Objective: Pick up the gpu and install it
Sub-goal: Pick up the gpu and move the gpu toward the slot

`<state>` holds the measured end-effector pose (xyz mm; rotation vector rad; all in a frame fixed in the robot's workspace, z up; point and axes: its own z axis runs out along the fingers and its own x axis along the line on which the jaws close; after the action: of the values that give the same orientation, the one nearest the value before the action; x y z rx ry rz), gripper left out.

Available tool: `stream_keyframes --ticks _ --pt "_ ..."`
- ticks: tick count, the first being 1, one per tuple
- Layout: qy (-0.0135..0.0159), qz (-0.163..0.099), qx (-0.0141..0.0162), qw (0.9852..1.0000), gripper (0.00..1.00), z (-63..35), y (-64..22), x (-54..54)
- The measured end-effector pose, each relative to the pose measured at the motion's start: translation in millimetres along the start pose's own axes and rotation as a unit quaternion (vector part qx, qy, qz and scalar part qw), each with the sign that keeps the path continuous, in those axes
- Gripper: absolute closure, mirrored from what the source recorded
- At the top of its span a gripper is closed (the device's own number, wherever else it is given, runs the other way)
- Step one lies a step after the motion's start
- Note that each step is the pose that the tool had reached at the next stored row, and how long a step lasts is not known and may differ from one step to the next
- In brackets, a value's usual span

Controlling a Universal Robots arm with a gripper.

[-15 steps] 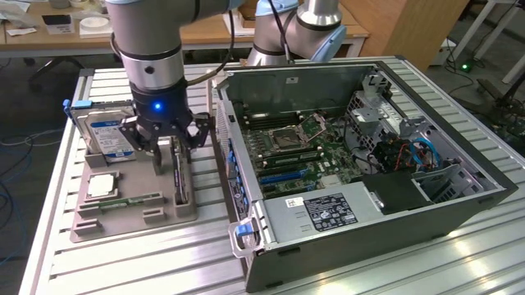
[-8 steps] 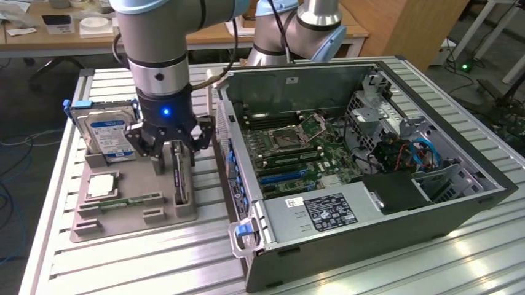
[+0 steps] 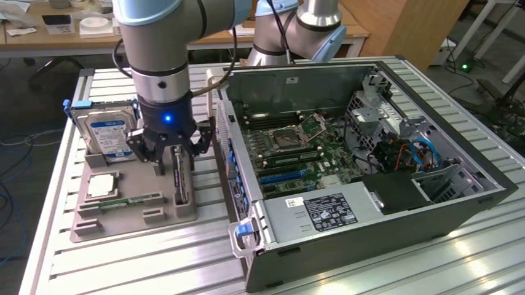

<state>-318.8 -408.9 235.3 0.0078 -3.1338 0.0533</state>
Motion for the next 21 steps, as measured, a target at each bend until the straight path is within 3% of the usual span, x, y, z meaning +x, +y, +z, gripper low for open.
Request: stream_keyframes --ticks 8,19,21 --pt "0.0008 0.000 0.0043 1.0000 0.41 13.7 0.5 0.9" --pt "0.0016 0.020 0.0043 0.9998 0.41 16.8 1.4 0.6" --pt "0.0015 0.020 0.0042 0.9998 0.49 16.9 1.4 0.6"
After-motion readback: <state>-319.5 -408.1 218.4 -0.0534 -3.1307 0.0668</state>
